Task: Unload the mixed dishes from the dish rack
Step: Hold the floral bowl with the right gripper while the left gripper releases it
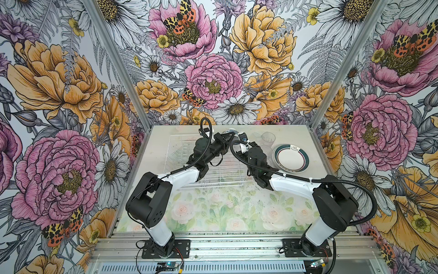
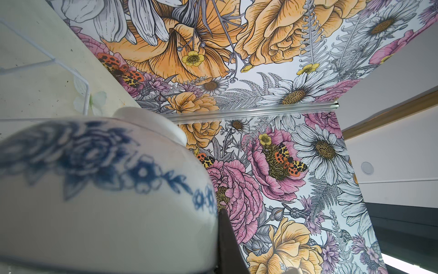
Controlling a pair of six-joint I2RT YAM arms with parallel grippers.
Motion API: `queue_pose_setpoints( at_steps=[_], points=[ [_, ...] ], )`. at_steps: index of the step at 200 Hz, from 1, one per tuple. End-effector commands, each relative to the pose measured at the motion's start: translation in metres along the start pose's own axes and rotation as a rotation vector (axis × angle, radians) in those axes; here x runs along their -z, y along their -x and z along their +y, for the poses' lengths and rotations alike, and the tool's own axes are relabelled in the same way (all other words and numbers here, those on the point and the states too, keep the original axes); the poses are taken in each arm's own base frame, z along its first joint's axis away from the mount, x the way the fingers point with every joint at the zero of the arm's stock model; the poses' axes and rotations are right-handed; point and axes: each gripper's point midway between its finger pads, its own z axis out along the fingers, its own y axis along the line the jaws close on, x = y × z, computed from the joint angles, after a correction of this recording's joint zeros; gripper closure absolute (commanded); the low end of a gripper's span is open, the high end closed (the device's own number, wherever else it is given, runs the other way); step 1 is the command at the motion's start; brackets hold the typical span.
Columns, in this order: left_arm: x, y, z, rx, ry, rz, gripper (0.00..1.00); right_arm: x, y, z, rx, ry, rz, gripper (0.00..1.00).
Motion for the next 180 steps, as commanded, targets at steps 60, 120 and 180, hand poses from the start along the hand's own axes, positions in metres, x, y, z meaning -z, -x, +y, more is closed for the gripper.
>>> queue_pose_setpoints(
  at_steps=[60, 120, 180],
  points=[
    [0.001, -0.024, -0.022, 0.000, -0.096, 0.102, 1.00, 0.007, 0.027, 0.021, -0.096, 0.112, -0.083, 1.00],
    [0.003, -0.024, -0.022, -0.001, -0.095, 0.102, 0.49, 0.005, 0.025, 0.016, -0.129, 0.098, -0.074, 1.00],
    [0.010, -0.015, -0.017, 0.007, -0.090, 0.068, 0.01, 0.000, 0.015, 0.005, -0.187, 0.070, -0.048, 1.00]
  ],
)
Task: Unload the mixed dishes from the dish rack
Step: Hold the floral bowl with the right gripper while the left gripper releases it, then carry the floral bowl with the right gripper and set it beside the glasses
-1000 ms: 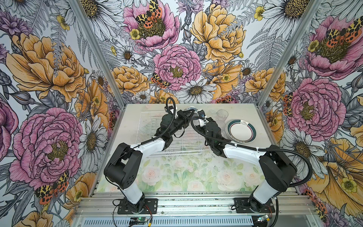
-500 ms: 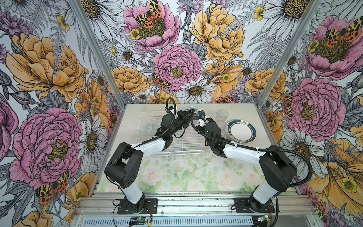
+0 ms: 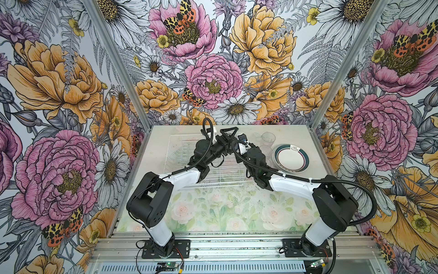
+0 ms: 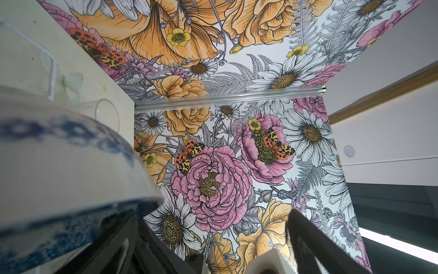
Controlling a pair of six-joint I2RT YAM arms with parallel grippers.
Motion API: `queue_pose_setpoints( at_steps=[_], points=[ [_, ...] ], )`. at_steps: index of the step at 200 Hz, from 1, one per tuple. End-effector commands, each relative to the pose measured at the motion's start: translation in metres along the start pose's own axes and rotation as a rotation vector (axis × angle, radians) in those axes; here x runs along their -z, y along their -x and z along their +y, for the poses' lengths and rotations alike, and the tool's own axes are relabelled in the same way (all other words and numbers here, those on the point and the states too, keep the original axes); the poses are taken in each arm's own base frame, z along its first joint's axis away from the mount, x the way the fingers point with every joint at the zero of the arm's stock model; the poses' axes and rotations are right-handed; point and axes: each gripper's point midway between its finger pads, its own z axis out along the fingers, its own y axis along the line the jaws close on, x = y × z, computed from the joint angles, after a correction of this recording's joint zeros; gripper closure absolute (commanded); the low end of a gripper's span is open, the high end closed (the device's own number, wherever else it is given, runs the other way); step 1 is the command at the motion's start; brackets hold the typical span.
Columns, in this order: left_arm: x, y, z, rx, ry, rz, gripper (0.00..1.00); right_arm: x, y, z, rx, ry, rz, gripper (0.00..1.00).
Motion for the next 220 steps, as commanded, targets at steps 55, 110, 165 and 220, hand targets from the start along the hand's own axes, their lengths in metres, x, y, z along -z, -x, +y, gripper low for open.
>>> queue_pose_setpoints(
  at_steps=[55, 110, 165, 220],
  points=[
    [0.012, 0.005, -0.010, -0.030, -0.017, -0.015, 0.01, -0.003, 0.015, -0.015, -0.125, -0.028, -0.059, 1.00],
    [0.013, 0.007, -0.006, -0.019, -0.019, -0.017, 0.01, -0.001, 0.015, -0.022, -0.139, -0.058, -0.056, 1.00],
    [0.031, 0.012, -0.027, -0.189, 0.038, -0.077, 0.01, 0.010, 0.013, -0.054, -0.194, -0.164, -0.002, 1.00],
    [0.056, 0.025, -0.038, -0.335, 0.105, -0.139, 0.01, 0.037, 0.011, -0.088, -0.267, -0.230, 0.048, 1.00]
  ],
)
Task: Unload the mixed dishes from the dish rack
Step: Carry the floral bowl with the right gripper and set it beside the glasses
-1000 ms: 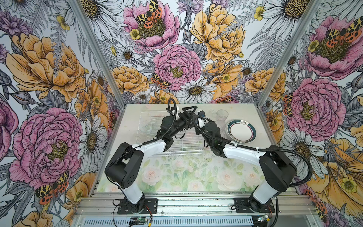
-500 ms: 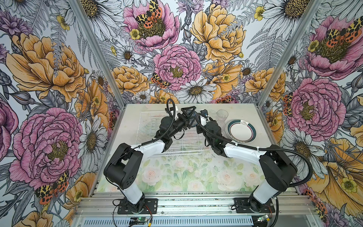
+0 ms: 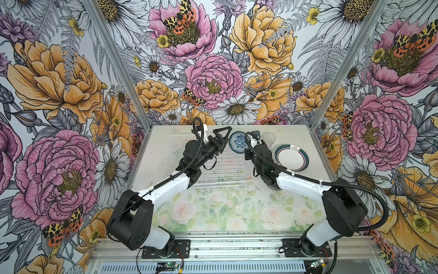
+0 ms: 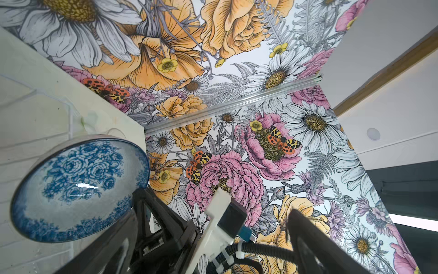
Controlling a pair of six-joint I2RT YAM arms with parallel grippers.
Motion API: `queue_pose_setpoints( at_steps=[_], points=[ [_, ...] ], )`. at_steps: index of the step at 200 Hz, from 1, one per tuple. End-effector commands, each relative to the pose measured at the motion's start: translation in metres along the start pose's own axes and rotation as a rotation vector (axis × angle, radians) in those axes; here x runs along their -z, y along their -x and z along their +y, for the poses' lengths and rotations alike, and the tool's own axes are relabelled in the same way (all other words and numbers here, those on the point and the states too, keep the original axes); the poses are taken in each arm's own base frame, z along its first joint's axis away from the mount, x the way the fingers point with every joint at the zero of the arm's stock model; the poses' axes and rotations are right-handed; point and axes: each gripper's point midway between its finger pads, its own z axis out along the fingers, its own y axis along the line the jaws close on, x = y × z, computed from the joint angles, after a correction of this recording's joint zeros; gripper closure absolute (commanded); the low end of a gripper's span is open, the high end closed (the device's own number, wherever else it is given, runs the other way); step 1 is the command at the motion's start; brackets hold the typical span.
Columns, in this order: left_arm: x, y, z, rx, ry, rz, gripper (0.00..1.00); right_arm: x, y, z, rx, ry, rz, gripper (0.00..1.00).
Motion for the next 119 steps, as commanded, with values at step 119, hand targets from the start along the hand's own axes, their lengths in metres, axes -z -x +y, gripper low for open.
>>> queue_pose_setpoints(
  at_steps=[119],
  points=[
    [0.064, 0.051, 0.024, -0.273, 0.239, -0.197, 0.01, 0.125, -0.039, -0.126, -0.383, -0.157, 0.132, 1.00]
  ],
)
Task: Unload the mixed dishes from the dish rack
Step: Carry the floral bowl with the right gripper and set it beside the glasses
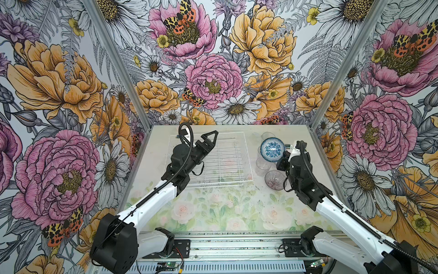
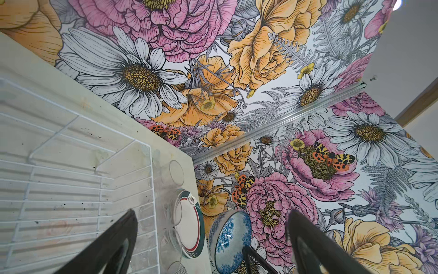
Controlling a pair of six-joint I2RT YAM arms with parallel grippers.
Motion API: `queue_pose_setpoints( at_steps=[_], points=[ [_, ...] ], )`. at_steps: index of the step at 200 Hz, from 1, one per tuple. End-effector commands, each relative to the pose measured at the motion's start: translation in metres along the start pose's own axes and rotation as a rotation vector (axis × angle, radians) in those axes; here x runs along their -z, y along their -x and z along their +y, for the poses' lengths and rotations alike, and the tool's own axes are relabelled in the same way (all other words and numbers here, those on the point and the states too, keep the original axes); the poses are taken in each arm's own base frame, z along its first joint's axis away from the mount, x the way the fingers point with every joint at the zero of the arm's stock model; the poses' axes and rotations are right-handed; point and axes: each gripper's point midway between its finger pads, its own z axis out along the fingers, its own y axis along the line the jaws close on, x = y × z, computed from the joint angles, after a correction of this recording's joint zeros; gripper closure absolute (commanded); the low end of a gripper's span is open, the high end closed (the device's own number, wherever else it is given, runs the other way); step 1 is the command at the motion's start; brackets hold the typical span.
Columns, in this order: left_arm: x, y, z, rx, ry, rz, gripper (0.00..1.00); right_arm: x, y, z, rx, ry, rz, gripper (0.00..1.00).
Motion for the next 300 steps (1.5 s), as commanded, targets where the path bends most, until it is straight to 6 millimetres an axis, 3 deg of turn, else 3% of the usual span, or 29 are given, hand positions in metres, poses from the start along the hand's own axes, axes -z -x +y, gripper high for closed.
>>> queue_pose_setpoints(
  at_steps=[1, 100, 236, 273, 300],
  points=[
    [0.005, 0.011, 0.007, -0.062, 0.047, -0.042, 0.01, 0.008, -0.021, -0.011, -0.077, 0.001, 0.070, 1.00],
    [-0.002, 0.006, 0.014, -0.045, 0.049, -0.012, 0.01, 0.010, -0.102, -0.033, -0.189, 0.012, 0.279, 1.00],
    [-0.008, -0.001, 0.017, -0.034, 0.039, 0.010, 0.02, 0.007, -0.140, -0.059, -0.248, -0.099, 0.363, 1.00],
    [-0.006, -0.001, 0.018, -0.040, 0.043, 0.005, 0.01, 0.006, -0.139, -0.067, -0.266, -0.124, 0.353, 0.75],
    [-0.005, 0.002, 0.019, -0.055, 0.056, -0.002, 0.01, 0.008, -0.129, -0.067, -0.268, -0.115, 0.328, 0.41]
  ],
)
